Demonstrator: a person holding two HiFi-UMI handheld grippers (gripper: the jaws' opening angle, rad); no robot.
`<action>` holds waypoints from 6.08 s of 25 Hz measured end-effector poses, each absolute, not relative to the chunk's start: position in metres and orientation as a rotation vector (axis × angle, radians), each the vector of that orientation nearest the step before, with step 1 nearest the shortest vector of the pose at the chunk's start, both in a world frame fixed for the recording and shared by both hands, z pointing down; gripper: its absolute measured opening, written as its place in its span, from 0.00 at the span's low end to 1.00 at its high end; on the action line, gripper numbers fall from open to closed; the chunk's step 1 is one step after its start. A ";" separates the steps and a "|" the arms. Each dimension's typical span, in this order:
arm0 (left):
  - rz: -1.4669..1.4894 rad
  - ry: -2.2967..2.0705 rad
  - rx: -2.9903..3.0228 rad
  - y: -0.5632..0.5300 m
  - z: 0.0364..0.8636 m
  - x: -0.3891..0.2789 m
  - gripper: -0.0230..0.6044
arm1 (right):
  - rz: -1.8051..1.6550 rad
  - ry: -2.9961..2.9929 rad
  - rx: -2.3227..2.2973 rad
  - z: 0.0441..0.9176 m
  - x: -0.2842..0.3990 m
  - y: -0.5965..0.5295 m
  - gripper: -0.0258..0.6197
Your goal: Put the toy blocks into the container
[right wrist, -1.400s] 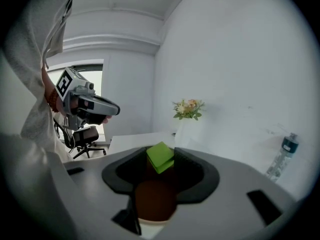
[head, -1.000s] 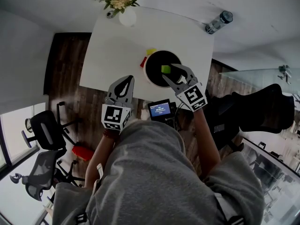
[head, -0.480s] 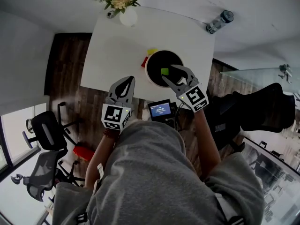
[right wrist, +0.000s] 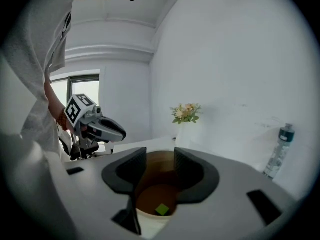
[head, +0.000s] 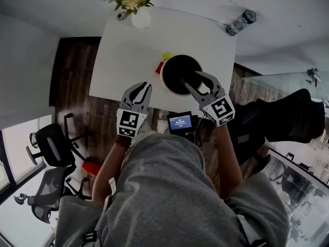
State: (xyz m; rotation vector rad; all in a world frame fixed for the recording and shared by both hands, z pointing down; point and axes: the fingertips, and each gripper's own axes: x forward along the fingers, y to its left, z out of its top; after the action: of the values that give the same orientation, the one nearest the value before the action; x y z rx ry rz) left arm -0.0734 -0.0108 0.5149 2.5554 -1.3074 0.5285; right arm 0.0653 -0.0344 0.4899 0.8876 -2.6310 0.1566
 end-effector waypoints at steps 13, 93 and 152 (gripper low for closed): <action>0.706 -1.196 2.544 -0.042 0.593 -0.056 0.23 | 0.211 -2.542 1.148 0.477 0.131 -0.006 0.29; 0.624 -1.226 2.626 -0.050 0.523 -0.064 0.25 | 0.270 -2.535 1.263 0.485 0.139 -0.019 0.25; 0.756 -0.840 2.832 -0.137 0.557 -0.058 0.25 | 0.434 -2.297 1.553 0.479 0.136 -0.016 0.25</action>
State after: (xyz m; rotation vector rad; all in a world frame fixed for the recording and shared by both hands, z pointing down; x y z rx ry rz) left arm -0.0584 -0.1369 0.5567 2.8322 -0.8396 0.7557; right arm 0.1362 -0.0164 0.4789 1.5528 -2.2967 0.4337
